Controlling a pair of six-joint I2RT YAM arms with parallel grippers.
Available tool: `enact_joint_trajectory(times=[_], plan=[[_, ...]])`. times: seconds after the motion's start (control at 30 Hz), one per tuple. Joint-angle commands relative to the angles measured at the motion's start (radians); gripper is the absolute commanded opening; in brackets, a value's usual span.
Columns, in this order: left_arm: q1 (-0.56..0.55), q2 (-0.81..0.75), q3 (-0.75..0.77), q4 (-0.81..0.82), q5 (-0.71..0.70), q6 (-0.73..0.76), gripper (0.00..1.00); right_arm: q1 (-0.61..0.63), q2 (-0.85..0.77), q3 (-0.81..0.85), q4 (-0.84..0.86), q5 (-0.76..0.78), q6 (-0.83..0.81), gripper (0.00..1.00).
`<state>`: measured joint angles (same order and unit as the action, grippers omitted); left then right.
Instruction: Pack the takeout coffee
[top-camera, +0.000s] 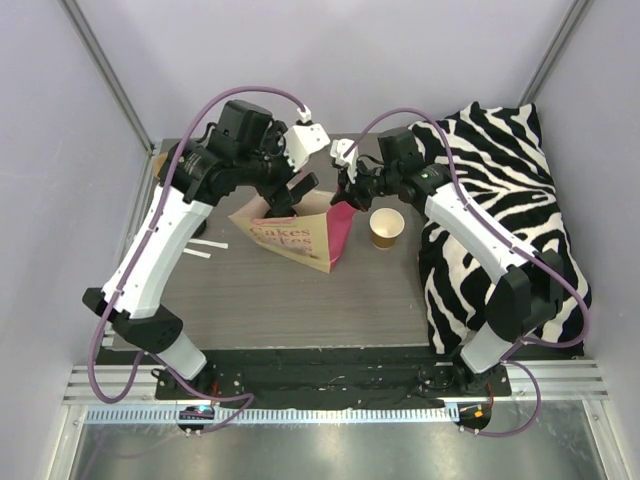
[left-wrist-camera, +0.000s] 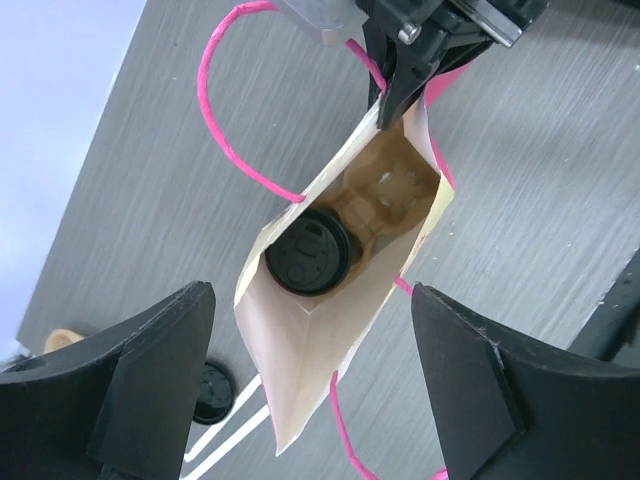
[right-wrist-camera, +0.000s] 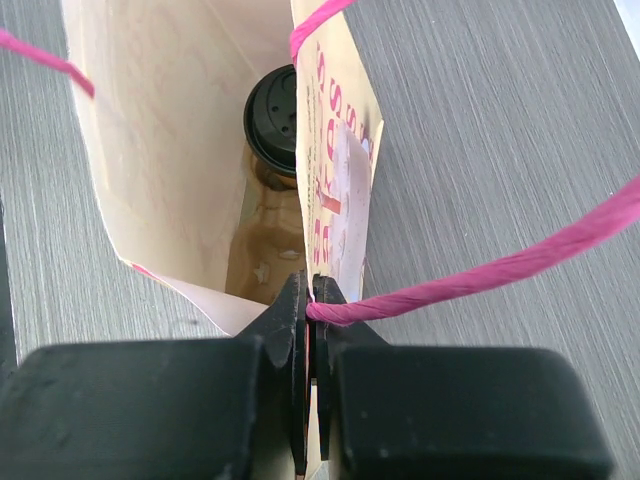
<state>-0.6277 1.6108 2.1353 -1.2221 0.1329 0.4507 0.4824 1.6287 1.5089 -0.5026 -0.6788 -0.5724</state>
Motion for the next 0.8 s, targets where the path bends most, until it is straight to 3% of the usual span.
enact_joint_trajectory(times=[0.0, 0.23, 0.5, 0.57, 0.7, 0.77], plan=[[0.031, -0.031, 0.023, 0.009, 0.024, -0.131, 0.83, 0.002, -0.001, -0.007, -0.034, 0.013, -0.026, 0.01], [0.288, -0.008, 0.061, -0.016, 0.154, -0.334, 0.79, -0.001, -0.007, 0.005, -0.050, 0.007, -0.040, 0.01], [0.664, -0.019, -0.103, -0.010, 0.290, -0.299, 0.78, -0.013, 0.003, 0.042, -0.097, -0.039, -0.110, 0.01], [0.756, 0.003, -0.129, -0.031, 0.312, -0.224, 0.76, -0.013, 0.017, 0.056, -0.102, -0.042, -0.118, 0.02], [0.801, -0.015, -0.294, -0.031, 0.269, -0.001, 0.75, -0.013, 0.057, 0.135, -0.119, -0.041, -0.089, 0.27], [0.804, -0.035, -0.403, -0.028, 0.270, 0.080, 0.74, -0.013, 0.078, 0.178, -0.122, -0.028, -0.064, 0.34]])
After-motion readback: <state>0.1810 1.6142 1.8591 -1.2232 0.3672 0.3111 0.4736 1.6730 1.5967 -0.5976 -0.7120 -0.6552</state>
